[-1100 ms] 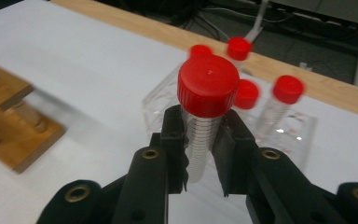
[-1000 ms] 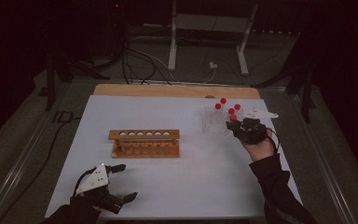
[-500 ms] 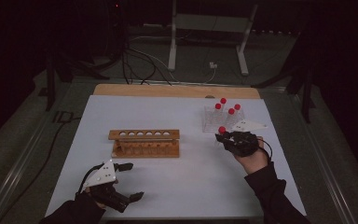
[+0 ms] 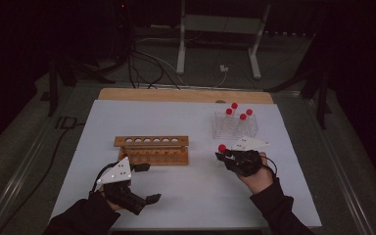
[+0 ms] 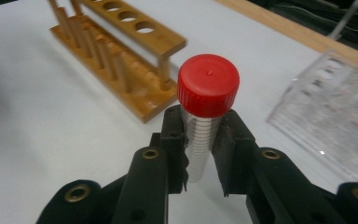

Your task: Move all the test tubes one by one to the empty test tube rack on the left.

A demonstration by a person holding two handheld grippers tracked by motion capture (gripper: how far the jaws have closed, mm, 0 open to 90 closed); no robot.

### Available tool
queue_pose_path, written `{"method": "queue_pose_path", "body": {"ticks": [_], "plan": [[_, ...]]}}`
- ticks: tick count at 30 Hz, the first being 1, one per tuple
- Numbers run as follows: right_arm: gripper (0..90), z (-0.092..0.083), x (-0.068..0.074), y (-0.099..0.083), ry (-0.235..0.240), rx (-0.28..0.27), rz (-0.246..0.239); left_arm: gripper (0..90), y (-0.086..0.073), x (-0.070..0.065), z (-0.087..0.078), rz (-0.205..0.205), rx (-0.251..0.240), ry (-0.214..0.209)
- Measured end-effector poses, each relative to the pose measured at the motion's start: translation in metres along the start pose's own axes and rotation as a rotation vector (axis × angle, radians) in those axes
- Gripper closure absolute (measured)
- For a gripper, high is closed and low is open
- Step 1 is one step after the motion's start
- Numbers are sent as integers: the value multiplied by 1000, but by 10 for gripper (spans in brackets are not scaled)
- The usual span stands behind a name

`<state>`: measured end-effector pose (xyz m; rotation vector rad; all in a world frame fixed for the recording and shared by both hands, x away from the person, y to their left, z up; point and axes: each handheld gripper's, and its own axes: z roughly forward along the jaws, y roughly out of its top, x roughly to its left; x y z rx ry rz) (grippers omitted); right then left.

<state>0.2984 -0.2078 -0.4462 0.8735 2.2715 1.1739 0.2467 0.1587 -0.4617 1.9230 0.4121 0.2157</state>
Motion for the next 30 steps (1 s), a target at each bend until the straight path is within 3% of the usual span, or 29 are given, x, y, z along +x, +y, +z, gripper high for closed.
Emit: {"method": "queue_pose_path", "body": {"ticks": [12, 21, 30], "plan": [[746, 3, 19, -5, 51, 10, -26, 12, 33, -1, 26, 34, 6, -44], [746, 2, 31, -1, 85, 3, -47, 39, 61, -1, 48, 50, -17, -69], [746, -1, 36, 1, 104, -14, -54, 124, 78, -2, 73, 62, -37, -51]]}}
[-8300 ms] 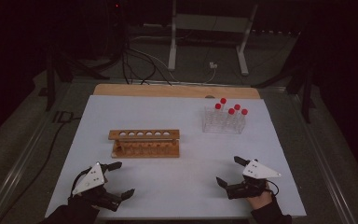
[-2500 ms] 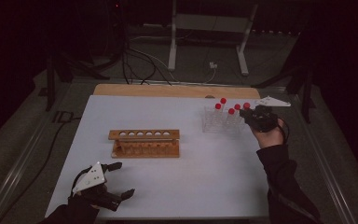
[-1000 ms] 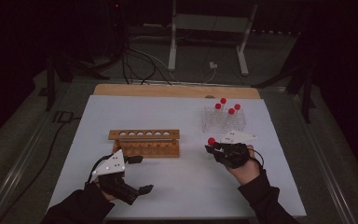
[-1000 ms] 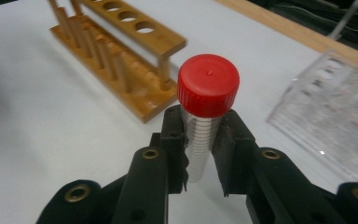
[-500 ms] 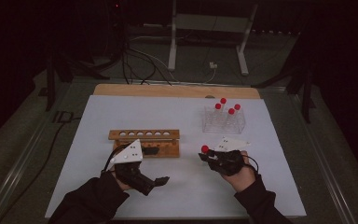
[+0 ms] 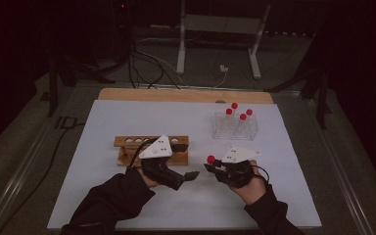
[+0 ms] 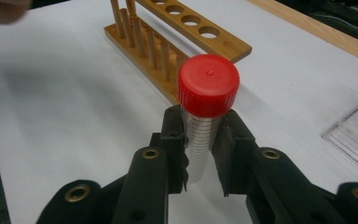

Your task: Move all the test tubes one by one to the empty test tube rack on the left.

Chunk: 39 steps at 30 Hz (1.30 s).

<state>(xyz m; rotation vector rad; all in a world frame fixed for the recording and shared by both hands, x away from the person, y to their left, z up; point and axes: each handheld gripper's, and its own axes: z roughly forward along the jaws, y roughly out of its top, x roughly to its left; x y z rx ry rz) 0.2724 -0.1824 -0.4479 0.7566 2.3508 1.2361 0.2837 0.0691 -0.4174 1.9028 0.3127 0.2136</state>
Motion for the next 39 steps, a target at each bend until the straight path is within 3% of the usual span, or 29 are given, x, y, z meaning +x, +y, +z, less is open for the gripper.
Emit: {"method": "queue_pose_path", "body": {"ticks": [6, 8, 16, 32, 39], "plan": [[746, 0, 2, 1, 8, -4, -5, 229, 2, 0, 17, 14, -1, 5], [746, 0, 3, 1, 10, -5, -4, 321, 3, 0, 22, 18, 0, 8], [746, 0, 4, 2, 17, -5, -7, 488, 5, 1, 38, 31, 14, 11], [746, 0, 3, 2, 18, -7, -2, 700, 4, 0, 49, 77, 65, 5], [746, 1, 3, 2, 21, 0, 6, 718, 4, -2, 50, 104, 76, 17]]}}
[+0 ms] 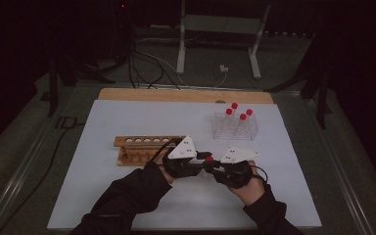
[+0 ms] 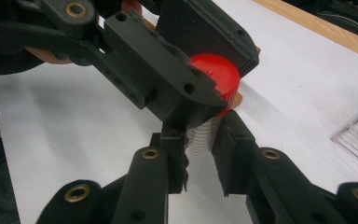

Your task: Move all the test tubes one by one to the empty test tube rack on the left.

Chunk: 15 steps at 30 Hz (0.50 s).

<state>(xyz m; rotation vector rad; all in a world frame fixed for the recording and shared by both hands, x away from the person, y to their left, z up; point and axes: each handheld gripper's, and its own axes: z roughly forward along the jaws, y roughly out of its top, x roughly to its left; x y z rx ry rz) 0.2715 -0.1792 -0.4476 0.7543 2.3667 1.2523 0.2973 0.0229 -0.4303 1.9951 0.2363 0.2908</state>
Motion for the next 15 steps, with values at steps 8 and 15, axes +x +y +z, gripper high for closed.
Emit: {"method": "queue_pose_path", "body": {"ticks": [8, 15], "plan": [[607, 0, -2, 0, 5, -11, 17, 720, 4, 4, -3, -13, 4, 12], [354, -2, -4, -1, -20, -29, 44, 720, 10, 13, -17, -17, -13, 50]]}}
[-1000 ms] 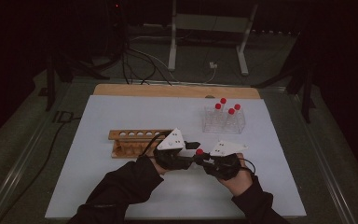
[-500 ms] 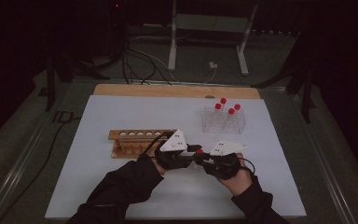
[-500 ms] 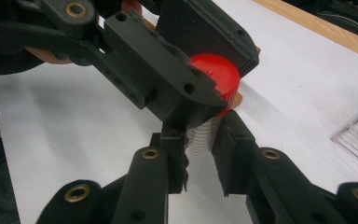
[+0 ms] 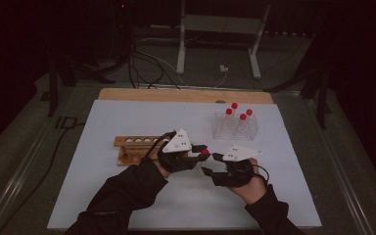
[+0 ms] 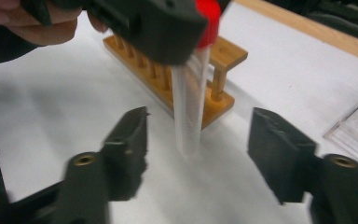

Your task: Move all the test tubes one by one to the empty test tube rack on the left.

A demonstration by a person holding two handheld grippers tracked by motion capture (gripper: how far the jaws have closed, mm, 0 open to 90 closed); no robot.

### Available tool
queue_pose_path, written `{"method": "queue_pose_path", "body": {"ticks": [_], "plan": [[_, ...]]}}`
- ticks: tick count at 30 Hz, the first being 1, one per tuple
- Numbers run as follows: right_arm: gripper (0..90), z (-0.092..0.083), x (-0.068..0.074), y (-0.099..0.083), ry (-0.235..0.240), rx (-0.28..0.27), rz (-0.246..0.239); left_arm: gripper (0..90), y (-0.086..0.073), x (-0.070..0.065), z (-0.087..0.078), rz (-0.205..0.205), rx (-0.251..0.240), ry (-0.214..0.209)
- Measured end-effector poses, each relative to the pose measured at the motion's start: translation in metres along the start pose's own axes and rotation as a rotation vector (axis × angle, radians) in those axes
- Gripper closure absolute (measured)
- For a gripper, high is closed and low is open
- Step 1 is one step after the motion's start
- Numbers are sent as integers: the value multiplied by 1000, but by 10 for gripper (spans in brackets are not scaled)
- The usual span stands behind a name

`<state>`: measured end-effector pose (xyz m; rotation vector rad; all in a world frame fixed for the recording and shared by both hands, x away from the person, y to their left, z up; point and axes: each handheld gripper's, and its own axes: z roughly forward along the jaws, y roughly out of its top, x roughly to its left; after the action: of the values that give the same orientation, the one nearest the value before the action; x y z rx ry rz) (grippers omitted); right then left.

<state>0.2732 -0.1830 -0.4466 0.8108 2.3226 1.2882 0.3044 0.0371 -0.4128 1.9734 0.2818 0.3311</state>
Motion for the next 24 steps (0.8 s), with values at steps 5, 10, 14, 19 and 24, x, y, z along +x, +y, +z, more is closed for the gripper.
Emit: {"method": "queue_pose_path", "body": {"ticks": [5, 10, 14, 19, 24], "plan": [[172, -3, 0, 1, -18, -34, 19, 720, 7, 11, -12, -4, -14, 41], [68, -6, -3, 2, -37, -63, 49, 720, 10, 22, -23, -13, -26, 89], [0, -11, -7, 2, -18, -85, 50, 720, 13, 32, -32, -20, -25, 126], [0, -14, -9, 2, -12, -105, 54, 720, 14, 41, -40, -25, -32, 162], [0, -16, -10, 2, -25, -122, 53, 720, 15, 52, -47, -32, -35, 205]]}}
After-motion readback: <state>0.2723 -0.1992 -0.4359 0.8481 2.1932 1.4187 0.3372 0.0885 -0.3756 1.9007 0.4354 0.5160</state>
